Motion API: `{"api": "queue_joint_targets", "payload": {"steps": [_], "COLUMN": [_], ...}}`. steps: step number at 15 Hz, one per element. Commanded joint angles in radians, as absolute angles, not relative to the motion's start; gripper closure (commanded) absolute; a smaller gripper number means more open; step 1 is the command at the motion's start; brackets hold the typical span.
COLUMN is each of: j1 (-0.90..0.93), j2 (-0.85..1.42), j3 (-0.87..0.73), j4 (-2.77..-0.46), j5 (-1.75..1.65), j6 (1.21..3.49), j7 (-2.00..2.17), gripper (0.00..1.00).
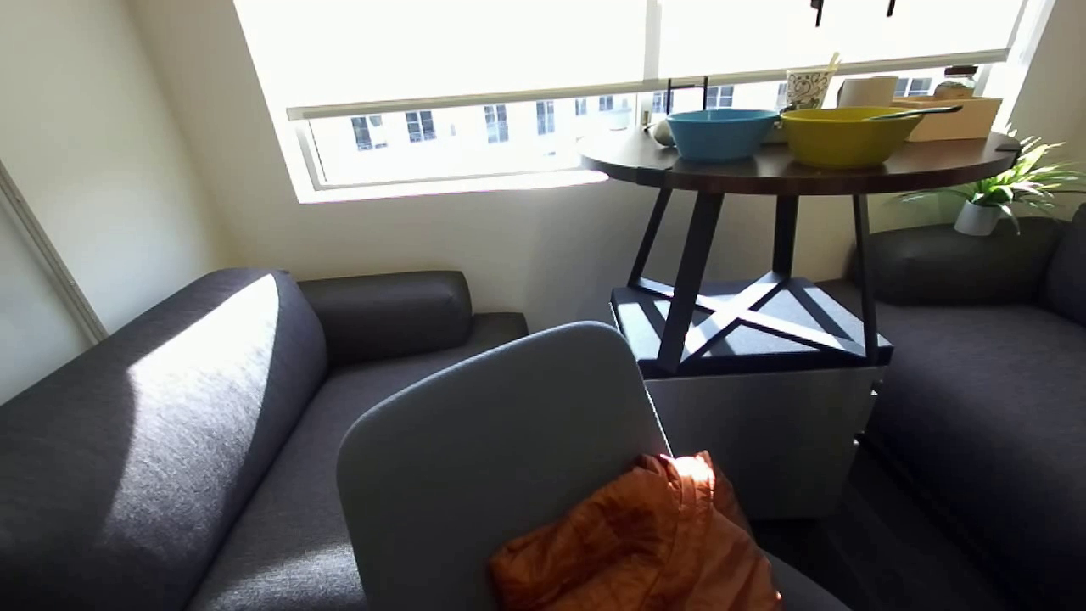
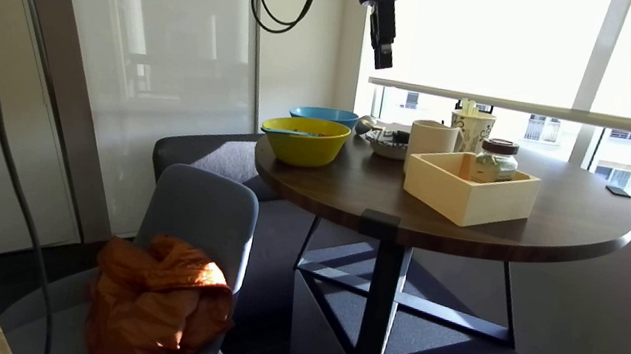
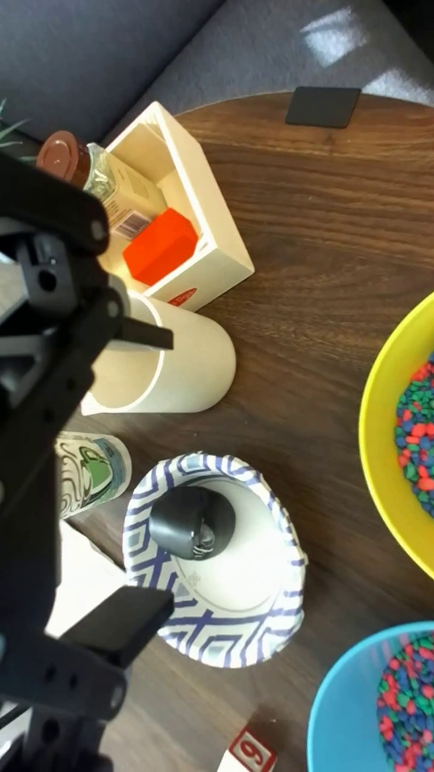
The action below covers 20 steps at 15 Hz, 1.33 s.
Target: Pick up the black object from the white bowl and put it in the square wooden open box
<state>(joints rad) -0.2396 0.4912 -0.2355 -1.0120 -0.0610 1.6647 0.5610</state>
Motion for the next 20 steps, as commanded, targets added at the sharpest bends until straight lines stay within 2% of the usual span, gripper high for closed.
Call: {"api": "queue_joint_targets", "payload": {"steps": [1,4,14,15,16,18,20], "j1": [-0.224,-0.262,-0.372,-0.376,-0.379,-0.384,-0.383], "j2": [0.576,0.677,0.883,0.894,0.906,0.928,0.932], "j3": [-0.244,-0.218,-0.123,-0.118,-0.115,-0.11,-0.115], "j4": [-0.979,-0.909,-0.672,-0.654,-0.638,-0.604,-0.606], "j5": [-0.115,-0.061,0.136,0.139,0.142,0.14,0.126], "j6": [1.836,1.886,1.811,1.8,1.786,1.76,1.757], "j7": [0.565,0.516,0.333,0.327,0.323,0.325,0.339], "gripper": [0.0,0.0,0.0,0.08,0.23,0.41,0.54]}}
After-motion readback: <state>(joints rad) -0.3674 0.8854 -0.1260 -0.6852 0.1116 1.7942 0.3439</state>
